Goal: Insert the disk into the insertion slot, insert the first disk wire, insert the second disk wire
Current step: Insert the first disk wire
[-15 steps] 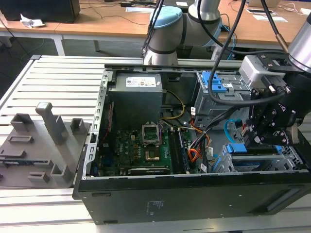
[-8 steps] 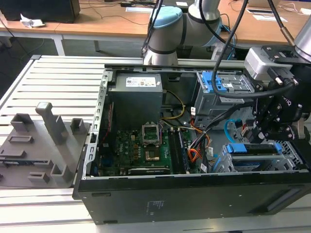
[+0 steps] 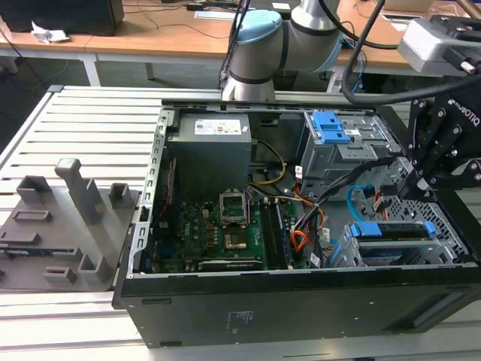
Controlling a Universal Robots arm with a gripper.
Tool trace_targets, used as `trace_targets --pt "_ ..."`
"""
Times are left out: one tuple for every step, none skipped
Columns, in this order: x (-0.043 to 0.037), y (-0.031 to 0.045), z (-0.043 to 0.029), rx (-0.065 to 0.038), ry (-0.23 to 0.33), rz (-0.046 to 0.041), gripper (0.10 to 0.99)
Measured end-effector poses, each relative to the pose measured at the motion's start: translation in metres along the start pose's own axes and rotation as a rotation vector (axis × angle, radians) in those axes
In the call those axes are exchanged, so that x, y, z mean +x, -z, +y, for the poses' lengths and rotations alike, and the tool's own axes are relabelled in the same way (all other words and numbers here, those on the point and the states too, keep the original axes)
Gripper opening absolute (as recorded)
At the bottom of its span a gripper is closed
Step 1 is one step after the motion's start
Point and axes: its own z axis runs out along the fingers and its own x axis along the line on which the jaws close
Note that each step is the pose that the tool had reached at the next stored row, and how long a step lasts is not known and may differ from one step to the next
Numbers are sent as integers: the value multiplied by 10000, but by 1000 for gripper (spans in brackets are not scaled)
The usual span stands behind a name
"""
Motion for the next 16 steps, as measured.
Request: trace_targets --pt "-58 0 -1 0 -1 0 106" --pt "-126 0 -2 0 0 0 106" --pt "-190 0 -4 -1 0 0 106" --pt "-228 1 -5 -1 0 2 106" --pt "-272 -1 -5 -2 -1 -1 106" --pt "-316 -1 -6 -2 -1 -1 106" --pt "-373 -4 -15 -10 1 1 106" --pt "-410 -14 -40 -47 0 0 106" --pt "-433 -26 -71 -96 0 3 106" --pt "-443 -37 -92 -130 0 2 106" --pt "-456 -60 -127 -203 0 3 106" --pt "-462 -84 -147 -250 0 5 106" --pt "-466 -127 -167 -310 1 5 106" --pt "-466 -144 -167 -328 -2 5 106" --pt "-466 -150 -167 -330 -9 6 106" --pt "-466 -151 -167 -330 -15 7 106"
